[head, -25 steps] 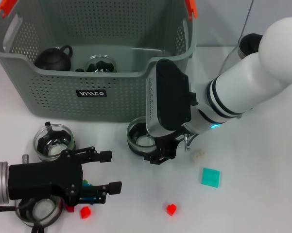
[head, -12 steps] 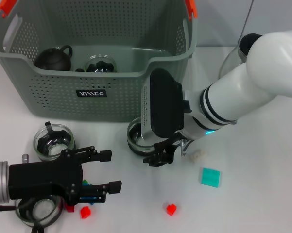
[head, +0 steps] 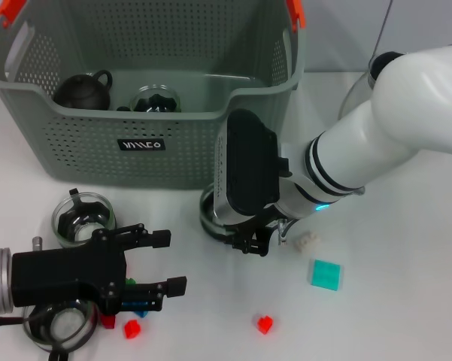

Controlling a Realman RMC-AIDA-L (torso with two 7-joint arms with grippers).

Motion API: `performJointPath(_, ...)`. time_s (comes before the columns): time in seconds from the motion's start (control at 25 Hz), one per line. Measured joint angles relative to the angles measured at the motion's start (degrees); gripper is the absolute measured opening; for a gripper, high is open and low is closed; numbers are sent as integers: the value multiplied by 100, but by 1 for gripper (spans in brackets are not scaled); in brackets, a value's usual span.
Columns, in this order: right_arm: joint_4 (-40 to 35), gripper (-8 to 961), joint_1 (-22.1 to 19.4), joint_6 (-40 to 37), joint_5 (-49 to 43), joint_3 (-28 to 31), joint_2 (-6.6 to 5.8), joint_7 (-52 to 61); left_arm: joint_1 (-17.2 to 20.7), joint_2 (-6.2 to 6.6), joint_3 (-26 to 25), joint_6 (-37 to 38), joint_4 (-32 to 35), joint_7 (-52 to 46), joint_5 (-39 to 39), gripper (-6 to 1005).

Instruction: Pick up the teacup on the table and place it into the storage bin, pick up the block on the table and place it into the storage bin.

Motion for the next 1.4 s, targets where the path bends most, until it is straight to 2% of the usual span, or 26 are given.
performJointPath(0.04,2,216,15,-20,6,-3,-2,20,3,0,-2,1,2,0,0,835)
performJointPath(0.48,-128,58,2,-239,20,53,-27,122,18,1,-4,48,14,0,0,835)
performJointPath(0.64,-453,57,-187,-380,21,127,-56,155,22,1,-4,62,16,0,0,834)
performJointPath(0.68,-738,57,-361,-593,16,290,-74,165,24,1,-4,62,16,0,0,834)
performJointPath(0.76,-888,57,-446,-743,6,394,-78,166,29,0,-4,63,15,0,0,834)
performJointPath(0.84,-1257,57,-637,-1156,-23,709,-83,169,35,0,-3,69,15,0,1,834)
performJointPath(1.08,-2733,57,-1089,-3003,400,2253,-84,260,40,-3,-3,88,9,0,1,834)
performJointPath(1.24,-3182,57,-919,-3987,1324,3552,-98,605,30,-7,-3,122,7,0,1,834)
performJointPath(1.4,-3170,58,-490,-4239,1956,4894,-114,803,9,-9,-4,153,7,0,1,834)
